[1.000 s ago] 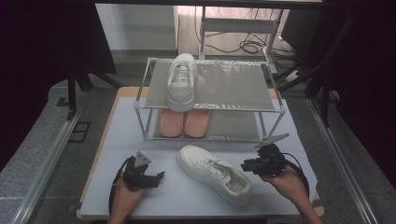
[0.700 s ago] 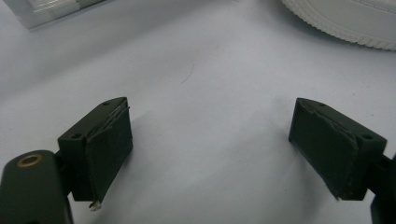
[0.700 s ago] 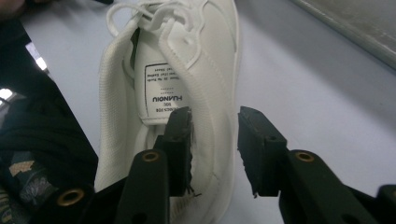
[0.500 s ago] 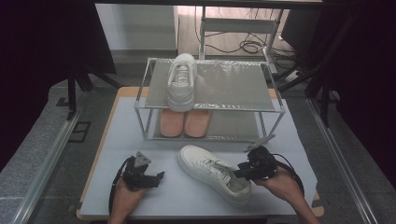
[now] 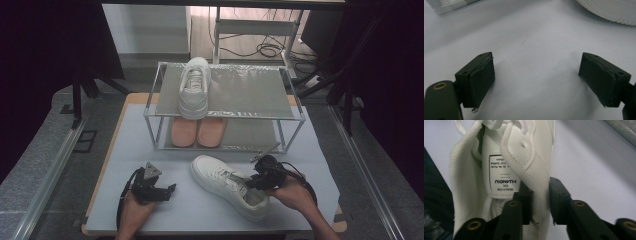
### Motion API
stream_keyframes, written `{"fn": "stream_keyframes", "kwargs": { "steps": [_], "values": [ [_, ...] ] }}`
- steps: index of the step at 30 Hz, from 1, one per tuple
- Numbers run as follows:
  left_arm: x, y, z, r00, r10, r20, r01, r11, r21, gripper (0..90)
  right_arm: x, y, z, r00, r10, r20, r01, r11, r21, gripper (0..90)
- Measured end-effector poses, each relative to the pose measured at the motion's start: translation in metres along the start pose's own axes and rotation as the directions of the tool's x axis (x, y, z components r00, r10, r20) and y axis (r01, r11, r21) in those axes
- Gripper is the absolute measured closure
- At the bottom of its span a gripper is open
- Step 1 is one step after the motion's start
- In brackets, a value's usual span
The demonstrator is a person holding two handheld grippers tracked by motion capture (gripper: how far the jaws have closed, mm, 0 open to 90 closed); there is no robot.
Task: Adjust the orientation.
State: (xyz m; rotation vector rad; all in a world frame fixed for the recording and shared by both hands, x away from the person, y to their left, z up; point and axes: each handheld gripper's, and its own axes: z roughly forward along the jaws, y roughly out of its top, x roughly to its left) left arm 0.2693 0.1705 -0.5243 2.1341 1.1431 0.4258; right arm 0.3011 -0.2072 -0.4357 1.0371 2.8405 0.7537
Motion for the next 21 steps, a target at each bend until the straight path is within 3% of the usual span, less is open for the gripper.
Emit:
{"fn": "stream_keyframes", "kwargs": {
  "steps": [3,11,15,21],
  "values": [
    [0.0,0.0,0.0,1.0,0.002,0.0,-0.002,1.0,0.002,13.4,-0.003,-0.001,-0.001,0.9982,0.053,-0.029,-0.053,0.998,-0.014,78.6],
    [0.0,0.0,0.0,1.0,0.001,0.001,-0.001,1.0,0.003,13.4,-0.008,-0.004,-0.001,0.9872,0.114,-0.111,-0.117,0.993,-0.024,78.8],
    [0.0,0.0,0.0,1.0,0.001,0.001,-0.001,1.0,0.003,13.3,-0.016,-0.007,-0.005,0.9716,0.172,-0.163,-0.181,0.982,-0.045,79.3],
    [0.0,0.0,0.0,1.0,0.001,0.001,-0.001,1.0,0.003,13.3,-0.022,-0.013,-0.012,0.9406,0.238,-0.242,-0.26,0.964,-0.064,79.6]
  ]
}}
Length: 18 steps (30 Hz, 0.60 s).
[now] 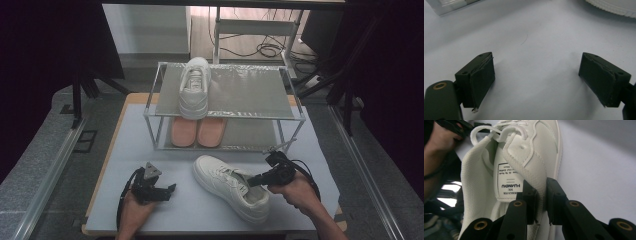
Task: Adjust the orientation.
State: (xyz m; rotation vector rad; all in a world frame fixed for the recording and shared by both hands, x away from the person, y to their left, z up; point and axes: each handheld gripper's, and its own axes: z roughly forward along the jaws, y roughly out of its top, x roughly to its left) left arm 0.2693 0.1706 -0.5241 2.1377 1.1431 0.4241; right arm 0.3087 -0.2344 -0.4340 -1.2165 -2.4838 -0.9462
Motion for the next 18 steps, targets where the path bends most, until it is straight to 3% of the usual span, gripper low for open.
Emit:
{"fn": "stream_keyframes", "kwargs": {
  "steps": [7,18],
  "values": [
    [0.0,0.0,0.0,1.0,0.001,0.0,-0.001,1.0,0.0,13.3,-0.002,-0.003,-0.01,0.9958,0.051,-0.076,-0.054,0.998,-0.03,80.0],
    [0.0,0.0,0.0,1.0,-0.001,0.001,0.001,1.0,-0.002,13.3,-0.005,-0.002,-0.031,0.9847,0.103,-0.141,-0.114,0.991,-0.074,80.0]
  ]
}}
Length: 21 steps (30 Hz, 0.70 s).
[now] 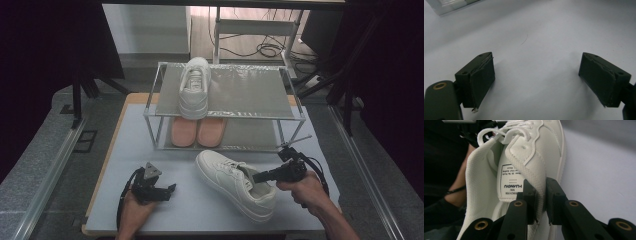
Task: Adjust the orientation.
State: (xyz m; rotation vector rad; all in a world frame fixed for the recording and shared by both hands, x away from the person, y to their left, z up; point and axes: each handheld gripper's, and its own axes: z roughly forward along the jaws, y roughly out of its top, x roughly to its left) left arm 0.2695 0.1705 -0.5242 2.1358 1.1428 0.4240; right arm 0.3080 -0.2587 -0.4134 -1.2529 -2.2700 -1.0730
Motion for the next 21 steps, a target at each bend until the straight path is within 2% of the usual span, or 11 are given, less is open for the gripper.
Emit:
{"fn": "stream_keyframes", "kwargs": {
  "steps": [4,9,17,21],
  "values": [
    [0.0,0.0,0.0,1.0,0.001,-0.001,-0.001,1.0,0.0,13.3,-0.001,0.001,-0.01,0.9993,0.019,-0.031,-0.02,0.999,-0.033,80.0],
    [0.0,0.0,0.0,1.0,0.001,-0.001,-0.001,1.0,0.001,13.3,0.001,0.005,-0.023,0.9984,0.032,-0.046,-0.035,0.997,-0.066,79.9],
    [0.0,0.0,0.0,1.0,-0.001,0.0,0.001,1.0,0.002,13.3,0.005,0.01,-0.042,0.9958,0.052,-0.075,-0.06,0.993,-0.103,79.9],
    [0.0,0.0,0.0,1.0,-0.001,0.0,0.001,1.0,0.002,13.3,0.006,0.013,-0.049,0.9929,0.057,-0.104,-0.069,0.99,-0.12,79.9]
  ]
}}
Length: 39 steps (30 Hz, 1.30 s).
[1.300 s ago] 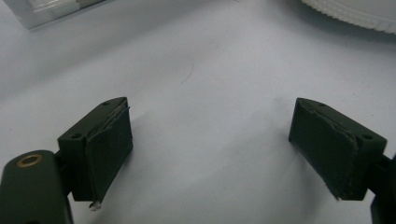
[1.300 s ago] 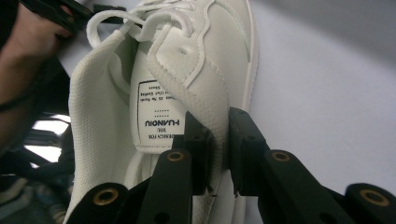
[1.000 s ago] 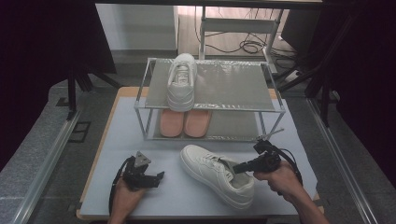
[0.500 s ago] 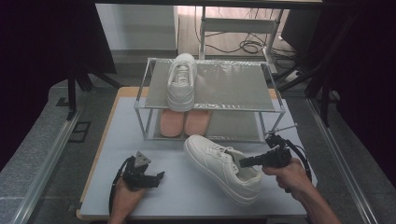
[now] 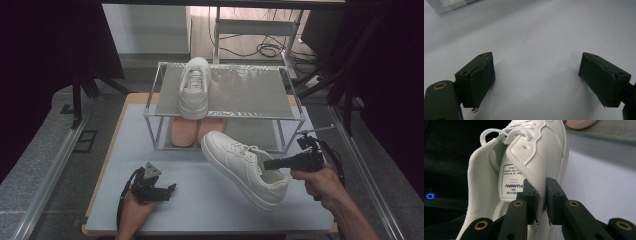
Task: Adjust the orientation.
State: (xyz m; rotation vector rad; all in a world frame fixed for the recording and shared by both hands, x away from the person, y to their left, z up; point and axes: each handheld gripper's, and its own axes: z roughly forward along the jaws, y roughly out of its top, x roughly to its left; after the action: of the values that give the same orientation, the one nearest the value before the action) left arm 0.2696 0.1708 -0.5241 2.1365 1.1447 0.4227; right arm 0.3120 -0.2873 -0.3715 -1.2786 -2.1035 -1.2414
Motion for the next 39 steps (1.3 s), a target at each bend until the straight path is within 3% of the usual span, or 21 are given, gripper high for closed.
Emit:
{"fn": "stream_keyframes", "kwargs": {
  "steps": [18,26,34,39],
  "values": [
    [0.0,0.0,0.0,1.0,0.0,0.001,0.0,1.0,0.0,13.3,0.014,0.017,-0.026,0.9962,0.048,-0.073,-0.053,0.996,-0.078,79.9],
    [0.0,0.0,0.0,1.0,0.001,0.002,-0.001,1.0,0.001,13.3,0.015,0.024,-0.041,0.9939,0.085,-0.071,-0.093,0.988,-0.126,79.9],
    [0.0,0.0,0.0,1.0,0.0,0.002,0.0,1.0,0.001,13.3,0.022,0.03,-0.049,0.9923,0.086,-0.088,-0.1,0.982,-0.162,80.1],
    [0.0,0.0,0.0,1.0,0.001,0.002,-0.001,1.0,0.001,13.3,0.024,0.038,-0.058,0.993,0.1,-0.063,-0.111,0.975,-0.193,80.1]
  ]
}}
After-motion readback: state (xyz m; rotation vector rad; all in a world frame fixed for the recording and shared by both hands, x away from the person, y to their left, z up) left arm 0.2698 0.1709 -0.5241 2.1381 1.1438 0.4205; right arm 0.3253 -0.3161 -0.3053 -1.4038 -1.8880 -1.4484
